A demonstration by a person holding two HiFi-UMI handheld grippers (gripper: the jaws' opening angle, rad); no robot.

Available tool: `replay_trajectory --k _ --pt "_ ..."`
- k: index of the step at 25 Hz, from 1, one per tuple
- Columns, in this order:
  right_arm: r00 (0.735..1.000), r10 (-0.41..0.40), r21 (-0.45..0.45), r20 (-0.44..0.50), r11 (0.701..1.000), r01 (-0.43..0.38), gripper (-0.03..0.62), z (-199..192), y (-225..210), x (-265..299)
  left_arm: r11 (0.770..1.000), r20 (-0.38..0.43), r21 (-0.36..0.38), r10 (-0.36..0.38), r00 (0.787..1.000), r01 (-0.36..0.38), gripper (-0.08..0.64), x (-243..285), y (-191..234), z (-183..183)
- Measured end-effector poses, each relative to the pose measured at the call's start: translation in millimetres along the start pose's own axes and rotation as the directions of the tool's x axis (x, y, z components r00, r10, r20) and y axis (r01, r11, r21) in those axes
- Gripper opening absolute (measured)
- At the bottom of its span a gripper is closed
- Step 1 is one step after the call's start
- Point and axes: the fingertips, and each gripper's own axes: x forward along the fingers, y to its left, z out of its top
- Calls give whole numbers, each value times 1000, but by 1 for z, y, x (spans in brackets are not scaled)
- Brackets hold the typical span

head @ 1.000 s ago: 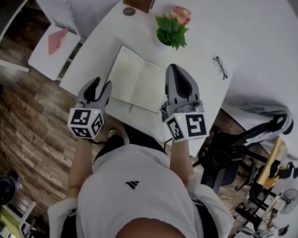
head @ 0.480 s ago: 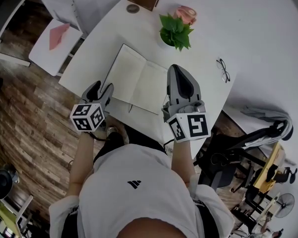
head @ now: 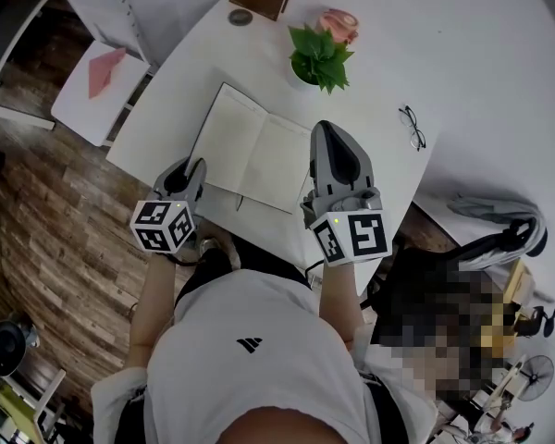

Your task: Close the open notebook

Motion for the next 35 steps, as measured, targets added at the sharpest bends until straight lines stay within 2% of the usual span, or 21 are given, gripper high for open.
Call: replay_trajectory --k 4,9,12,17,24,29,35 --pt "1000 -17 1 9 1000 17 -3 2 -1 -7 994 24 97 -54 998 51 59 -6 -20 11" --pt "999 -44 3 20 999 44 -3 5 -4 -19 978 28 158 -140 990 134 34 -10 -52 21" --pt "997 -69 4 25 998 69 -3 5 -6 -28 957 20 216 -205 978 196 31 -10 -74 22" --pt "993 -118 5 32 993 118 -3 7 -14 -45 908 -21 308 -292 956 284 31 -6 -108 18" --pt "981 -190 5 36 982 189 -3 7 -28 -72 846 -114 362 -377 919 392 32 7 -151 -1" --pt "970 -241 8 34 970 241 -3 5 -39 -90 806 -198 371 -416 888 461 40 20 -175 -24" --pt "955 -297 12 27 955 296 -2 0 -51 -110 783 -294 348 -432 853 516 55 37 -192 -55"
